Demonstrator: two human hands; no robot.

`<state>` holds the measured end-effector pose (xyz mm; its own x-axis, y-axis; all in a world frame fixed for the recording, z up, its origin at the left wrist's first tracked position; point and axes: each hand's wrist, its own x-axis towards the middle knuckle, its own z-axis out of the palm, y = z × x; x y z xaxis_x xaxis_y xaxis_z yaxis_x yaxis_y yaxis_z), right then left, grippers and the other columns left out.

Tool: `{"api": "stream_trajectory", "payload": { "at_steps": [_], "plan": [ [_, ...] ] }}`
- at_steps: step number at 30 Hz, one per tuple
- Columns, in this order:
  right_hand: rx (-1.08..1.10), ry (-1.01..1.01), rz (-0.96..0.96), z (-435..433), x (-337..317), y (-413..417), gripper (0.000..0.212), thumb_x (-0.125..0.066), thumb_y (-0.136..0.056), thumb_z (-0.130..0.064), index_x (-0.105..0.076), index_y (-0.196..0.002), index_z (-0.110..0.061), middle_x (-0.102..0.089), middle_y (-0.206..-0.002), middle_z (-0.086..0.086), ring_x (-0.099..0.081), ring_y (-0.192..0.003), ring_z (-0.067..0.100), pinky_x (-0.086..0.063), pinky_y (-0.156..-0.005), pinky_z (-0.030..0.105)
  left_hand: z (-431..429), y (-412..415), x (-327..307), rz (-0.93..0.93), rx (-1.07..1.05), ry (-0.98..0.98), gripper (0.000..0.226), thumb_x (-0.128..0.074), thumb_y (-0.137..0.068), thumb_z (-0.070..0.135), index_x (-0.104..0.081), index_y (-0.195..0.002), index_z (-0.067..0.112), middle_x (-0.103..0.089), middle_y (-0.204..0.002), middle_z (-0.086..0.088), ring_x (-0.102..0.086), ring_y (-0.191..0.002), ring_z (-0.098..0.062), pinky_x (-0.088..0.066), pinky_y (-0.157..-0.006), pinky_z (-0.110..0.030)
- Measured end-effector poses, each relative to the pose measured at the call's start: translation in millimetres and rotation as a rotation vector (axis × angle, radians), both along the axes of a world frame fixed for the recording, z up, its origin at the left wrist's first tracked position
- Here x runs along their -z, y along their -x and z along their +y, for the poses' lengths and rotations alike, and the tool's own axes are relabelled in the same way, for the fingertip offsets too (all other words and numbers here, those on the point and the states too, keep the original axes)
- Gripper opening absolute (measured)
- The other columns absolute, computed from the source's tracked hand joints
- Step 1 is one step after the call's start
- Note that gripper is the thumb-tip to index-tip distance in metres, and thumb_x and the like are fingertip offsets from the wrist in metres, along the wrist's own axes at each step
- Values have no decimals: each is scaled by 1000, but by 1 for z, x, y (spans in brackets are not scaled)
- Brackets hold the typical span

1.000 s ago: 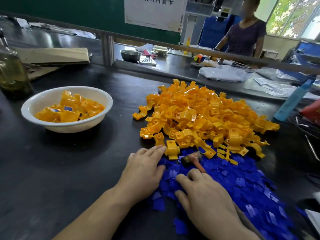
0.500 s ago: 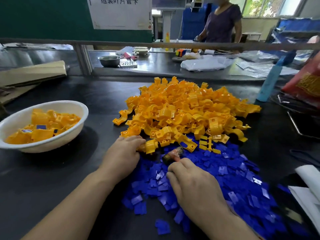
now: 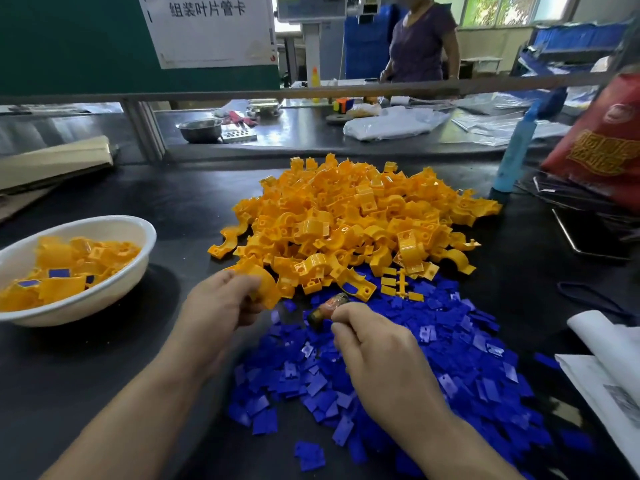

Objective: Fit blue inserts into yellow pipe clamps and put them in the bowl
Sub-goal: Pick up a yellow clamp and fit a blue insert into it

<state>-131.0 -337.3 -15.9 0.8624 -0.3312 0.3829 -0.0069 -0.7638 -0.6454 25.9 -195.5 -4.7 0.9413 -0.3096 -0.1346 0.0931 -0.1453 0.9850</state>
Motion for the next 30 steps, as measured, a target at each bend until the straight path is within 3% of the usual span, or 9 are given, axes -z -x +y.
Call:
{"api": "stream_trajectory", "payload": {
  "at_steps": [1,3,6,9,14,17,19,22,30],
  "plan": [
    [-2,-93,-4,0,-1,0,9,-46,-97,-34,-52,-91,-37,-56,-70,-12,-56,-64,4,-46,-52,21,1,6,-5,143,14,173,14,-58,-93,19,-65,-86,9,-65,-77,-11,-62,-62,-17,-50,-55,-30],
    [-20,-256,0,1,-5,2,12,-45,-97,-35,-53,-89,-38,-61,-77,-11,-59,-63,7,-50,-53,26,3,17,-7,322,73,332,18,-55,-93,18,-64,-80,10,-62,-66,-9,-58,-53,-14,-49,-46,-25],
    [-56,-439,-1,5,-9,3,14,-48,-97,-33,-58,-88,-38,-63,-78,-8,-60,-64,5,-51,-55,20,-1,31,-1,414,137,388,20,-59,-87,22,-62,-68,14,-56,-60,-4,-54,-50,-12,-46,-44,-23],
    [-62,-562,-17,7,-9,1,13,-54,-95,-30,-62,-88,-36,-63,-81,-5,-61,-67,5,-50,-59,14,-3,39,10,455,186,471,19,-61,-76,27,-61,-82,9,-55,-61,-4,-55,-51,-12,-47,-45,-22],
    [-99,-710,-9,10,-10,-1,14,-56,-93,-28,-66,-85,-34,-66,-84,-2,-61,-66,8,-51,-62,15,-2,45,24,519,323,626,22,-72,-73,25,-75,-82,6,-66,-75,-12,-66,-65,-17,-56,-56,-28],
    [-84,-828,-50,10,-7,-3,15,-56,-93,-28,-68,-86,-31,-70,-84,-3,-64,-70,9,-53,-64,18,-4,50,25,571,399,726,47,-89,-54,17,-75,-96,1,-71,-101,-23,-72,-83,-26,-59,-67,-33],
    [-74,-941,-89,10,-5,-4,13,-58,-90,-30,-70,-85,-28,-71,-83,1,-66,-75,12,-54,-65,20,-5,54,24,572,448,753,49,-89,-52,10,-74,-98,0,-68,-112,-27,-72,-94,-31,-59,-73,-34],
    [-58,-1081,-122,9,-3,-6,14,-61,-81,-34,-71,-83,-25,-70,-80,3,-66,-76,15,-54,-67,23,-8,61,20,539,504,738,33,-84,-57,-1,-73,-88,3,-67,-110,-28,-69,-101,-37,-59,-77,-36],
    [-21,-1098,-123,4,4,-8,15,-63,-79,-36,-70,-86,-26,-70,-93,10,-66,-93,26,-56,-84,39,-6,68,17,407,554,627,25,-81,-62,-1,-71,-81,10,-71,-102,-18,-69,-102,-36,-57,-83,-34]
  ]
}}
